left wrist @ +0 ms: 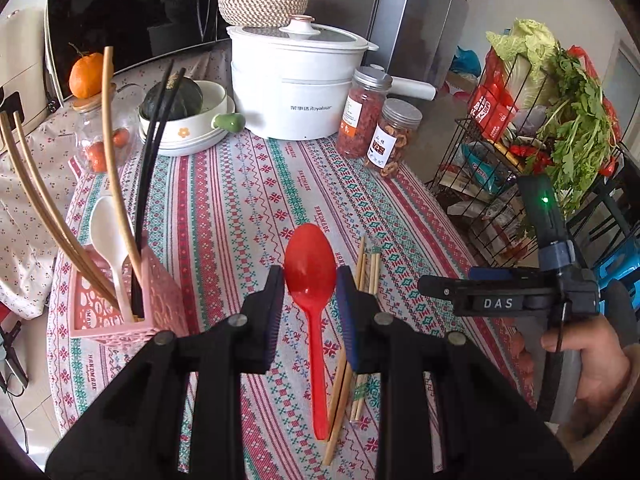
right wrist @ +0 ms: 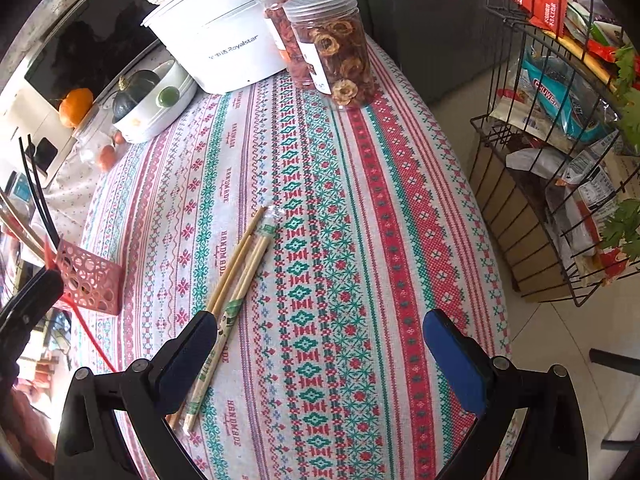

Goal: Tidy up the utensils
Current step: 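Lift the red spoon with the left tool while the right tool grasps the green-banded wooden chopstick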

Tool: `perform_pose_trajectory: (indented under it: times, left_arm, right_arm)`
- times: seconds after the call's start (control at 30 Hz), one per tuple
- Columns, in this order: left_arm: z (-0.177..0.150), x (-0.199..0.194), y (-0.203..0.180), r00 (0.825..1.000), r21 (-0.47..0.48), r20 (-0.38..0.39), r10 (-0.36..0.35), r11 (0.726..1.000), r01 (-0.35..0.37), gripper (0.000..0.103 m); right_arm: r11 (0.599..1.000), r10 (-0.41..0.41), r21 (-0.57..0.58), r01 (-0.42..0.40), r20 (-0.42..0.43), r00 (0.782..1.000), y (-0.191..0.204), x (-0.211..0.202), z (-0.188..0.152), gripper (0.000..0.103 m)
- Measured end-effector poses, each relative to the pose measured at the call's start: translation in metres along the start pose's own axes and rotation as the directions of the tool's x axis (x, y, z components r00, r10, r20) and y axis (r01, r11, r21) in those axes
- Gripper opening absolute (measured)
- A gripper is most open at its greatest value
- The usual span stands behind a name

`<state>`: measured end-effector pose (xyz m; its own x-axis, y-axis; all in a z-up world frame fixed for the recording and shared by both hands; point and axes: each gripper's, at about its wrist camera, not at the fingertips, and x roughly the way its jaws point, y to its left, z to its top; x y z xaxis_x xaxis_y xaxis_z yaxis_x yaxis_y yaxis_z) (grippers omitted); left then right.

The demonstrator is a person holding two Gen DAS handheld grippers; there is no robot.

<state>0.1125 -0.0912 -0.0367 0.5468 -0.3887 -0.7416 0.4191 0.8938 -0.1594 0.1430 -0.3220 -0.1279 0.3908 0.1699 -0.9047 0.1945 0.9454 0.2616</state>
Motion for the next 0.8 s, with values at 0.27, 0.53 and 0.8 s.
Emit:
perform_pose_trajectory:
  times: [0.27, 0.53, 0.8]
  left_arm:
    - [-0.026, -0.040, 0.030, 0.998, -0.002, 0.051, -0.033, 0.999, 0.033, 0.028]
    - [-0.028, -0.050, 0.048, 0.996, -0.042, 0.064, -0.055, 0.997, 0.058, 0.028]
    - [-0.031, -0.051, 0.050, 0.996, -0.042, 0.060, -0.064, 0.997, 0.066, 0.028]
  right_arm:
    - [1.000, 0.015, -0.018, -0.016, -0.042, 0.999, 0.026, 0.028, 0.005, 0.075]
    - [0.997, -0.048, -0.066, 0.046, -0.033, 0.998, 0.046, 0.048, 0.011, 0.057]
    - [0.957, -0.237, -0.183, 0.224, -0.050, 0.970, 0.078, 0.058, 0.003, 0.048]
